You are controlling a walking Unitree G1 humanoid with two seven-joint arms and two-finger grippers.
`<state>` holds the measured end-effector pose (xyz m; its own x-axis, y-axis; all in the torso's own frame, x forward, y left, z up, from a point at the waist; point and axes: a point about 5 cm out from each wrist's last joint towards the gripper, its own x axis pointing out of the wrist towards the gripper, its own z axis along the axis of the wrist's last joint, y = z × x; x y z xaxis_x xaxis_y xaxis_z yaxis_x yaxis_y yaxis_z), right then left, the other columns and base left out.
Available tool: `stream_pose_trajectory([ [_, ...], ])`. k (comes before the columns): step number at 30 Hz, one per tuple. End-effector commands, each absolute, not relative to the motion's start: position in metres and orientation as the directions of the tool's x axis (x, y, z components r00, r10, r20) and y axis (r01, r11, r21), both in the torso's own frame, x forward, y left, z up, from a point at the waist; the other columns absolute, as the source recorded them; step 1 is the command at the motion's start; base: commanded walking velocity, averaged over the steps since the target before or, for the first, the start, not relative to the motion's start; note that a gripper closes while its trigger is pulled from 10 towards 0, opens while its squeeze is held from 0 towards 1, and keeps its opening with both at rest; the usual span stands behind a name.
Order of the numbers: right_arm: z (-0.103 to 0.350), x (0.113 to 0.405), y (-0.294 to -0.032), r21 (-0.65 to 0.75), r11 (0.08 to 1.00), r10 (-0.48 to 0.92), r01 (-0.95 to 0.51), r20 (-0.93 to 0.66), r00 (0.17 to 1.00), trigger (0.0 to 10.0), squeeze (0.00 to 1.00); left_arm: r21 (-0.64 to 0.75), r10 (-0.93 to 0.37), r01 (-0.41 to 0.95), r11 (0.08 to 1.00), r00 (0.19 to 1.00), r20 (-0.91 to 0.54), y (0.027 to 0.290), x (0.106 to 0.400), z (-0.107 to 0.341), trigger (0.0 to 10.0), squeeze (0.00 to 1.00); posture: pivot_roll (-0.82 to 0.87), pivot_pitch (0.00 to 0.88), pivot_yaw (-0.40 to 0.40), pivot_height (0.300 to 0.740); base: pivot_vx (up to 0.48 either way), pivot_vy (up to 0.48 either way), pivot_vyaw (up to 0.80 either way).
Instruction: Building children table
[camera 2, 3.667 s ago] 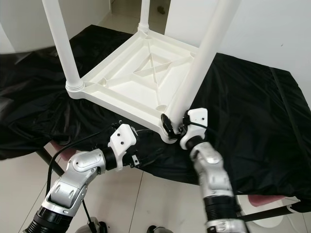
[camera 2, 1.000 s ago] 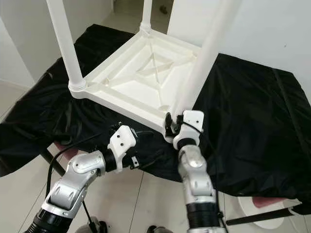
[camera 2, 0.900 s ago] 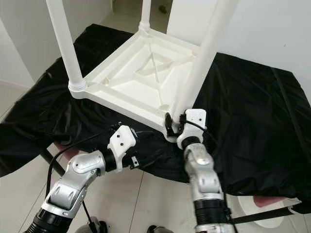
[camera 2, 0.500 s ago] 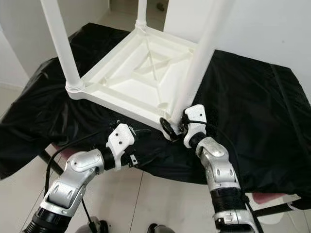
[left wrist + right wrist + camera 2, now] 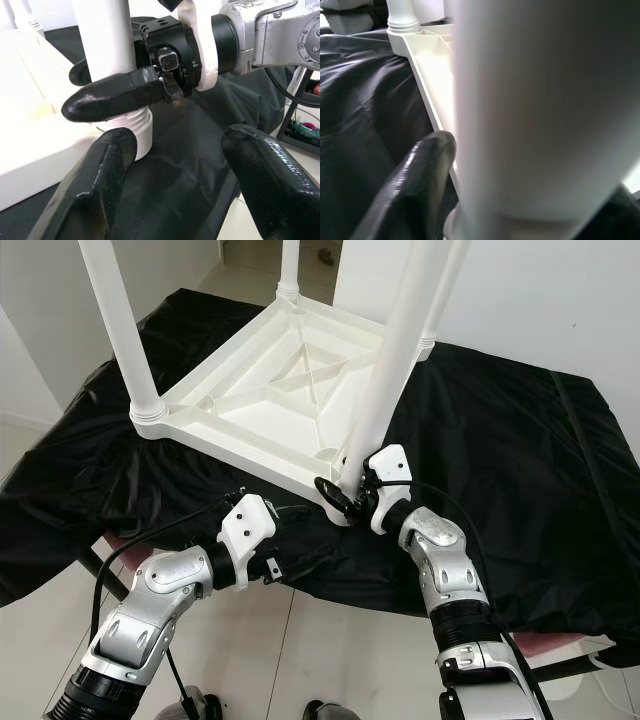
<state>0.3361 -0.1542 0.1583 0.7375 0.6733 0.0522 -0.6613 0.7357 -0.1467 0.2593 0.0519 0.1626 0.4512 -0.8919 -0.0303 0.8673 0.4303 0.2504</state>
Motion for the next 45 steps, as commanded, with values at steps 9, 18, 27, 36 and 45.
stream_pose_trajectory([
  [9,0.146,0.331,-0.159,-0.11,0.758,0.649,-0.642,0.041,0.76,0.0,0.0,0.256,-0.863,0.836,0.485,0.506,-0.019,0.051,0.258,0.163,10.0,0.0,0.13,0.106,-0.086,0.74,0.0,0.0,0.0],
  [18,0.137,0.327,-0.163,-0.018,0.932,0.362,-0.362,0.094,0.928,0.0,0.0,0.247,-0.87,0.846,0.473,0.493,-0.021,0.048,0.254,0.161,10.0,0.0,0.12,0.11,-0.096,0.74,0.0,0.0,0.0],
  [27,0.124,0.314,-0.156,0.071,0.997,-0.012,0.008,0.05,0.999,0.0,0.0,0.241,-0.874,0.851,0.467,0.486,-0.021,0.045,0.253,0.16,10.0,0.0,0.11,0.111,-0.104,0.74,0.0,0.0,0.0],
  [36,0.122,0.304,-0.128,0.084,0.988,-0.131,0.129,0.018,0.991,0.0,0.0,0.234,-0.877,0.855,0.463,0.479,-0.017,0.042,0.251,0.159,10.0,0.0,0.1,0.114,-0.106,0.74,0.0,0.0,0.0],
  [45,0.127,0.303,-0.131,0.11,0.985,-0.134,0.131,0.028,0.991,10.0,0.0,0.235,-0.875,0.853,0.465,0.483,-0.019,0.044,0.252,0.159,10.0,0.0,0.1,0.116,-0.108,0.74,0.0,0.0,0.0],
])
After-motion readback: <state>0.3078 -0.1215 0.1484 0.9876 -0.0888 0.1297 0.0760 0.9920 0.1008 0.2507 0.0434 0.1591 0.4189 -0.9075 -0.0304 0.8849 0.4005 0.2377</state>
